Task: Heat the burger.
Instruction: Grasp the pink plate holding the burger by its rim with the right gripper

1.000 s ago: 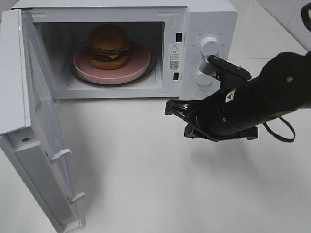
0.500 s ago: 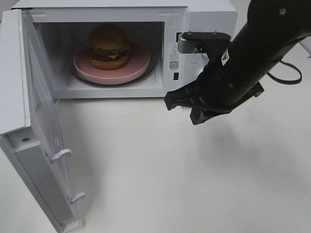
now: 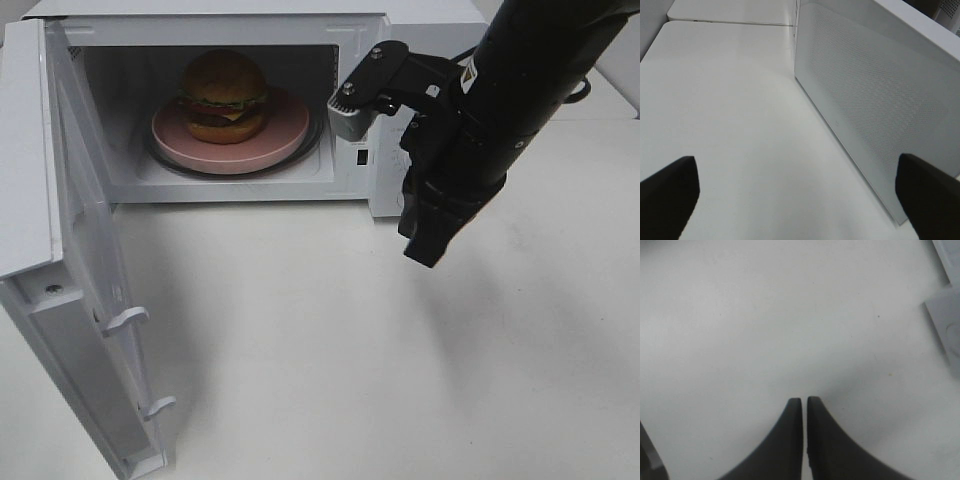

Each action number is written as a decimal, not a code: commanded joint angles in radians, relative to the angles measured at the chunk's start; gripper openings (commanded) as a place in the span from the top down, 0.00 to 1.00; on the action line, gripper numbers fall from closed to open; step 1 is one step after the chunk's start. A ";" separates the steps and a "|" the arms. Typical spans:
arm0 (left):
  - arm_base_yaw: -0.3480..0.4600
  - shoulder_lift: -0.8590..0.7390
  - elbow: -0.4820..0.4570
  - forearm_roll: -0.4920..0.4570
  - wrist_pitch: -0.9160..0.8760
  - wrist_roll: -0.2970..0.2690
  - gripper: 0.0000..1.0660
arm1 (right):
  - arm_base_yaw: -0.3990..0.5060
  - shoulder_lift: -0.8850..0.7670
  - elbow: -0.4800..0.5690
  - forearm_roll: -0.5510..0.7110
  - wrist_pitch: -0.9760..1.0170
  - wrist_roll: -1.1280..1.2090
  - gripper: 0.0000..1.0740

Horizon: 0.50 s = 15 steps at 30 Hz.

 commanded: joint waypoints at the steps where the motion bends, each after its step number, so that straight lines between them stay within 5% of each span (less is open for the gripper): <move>1: 0.003 -0.014 0.002 -0.005 0.001 0.000 0.06 | -0.007 -0.005 -0.009 -0.013 0.004 -0.193 0.92; 6: 0.003 -0.014 0.002 -0.005 0.001 0.000 0.06 | -0.004 -0.005 -0.009 -0.041 0.002 -0.550 0.91; 15: 0.003 -0.014 0.002 -0.005 0.001 0.000 0.06 | -0.004 -0.005 -0.009 -0.041 -0.046 -0.720 0.89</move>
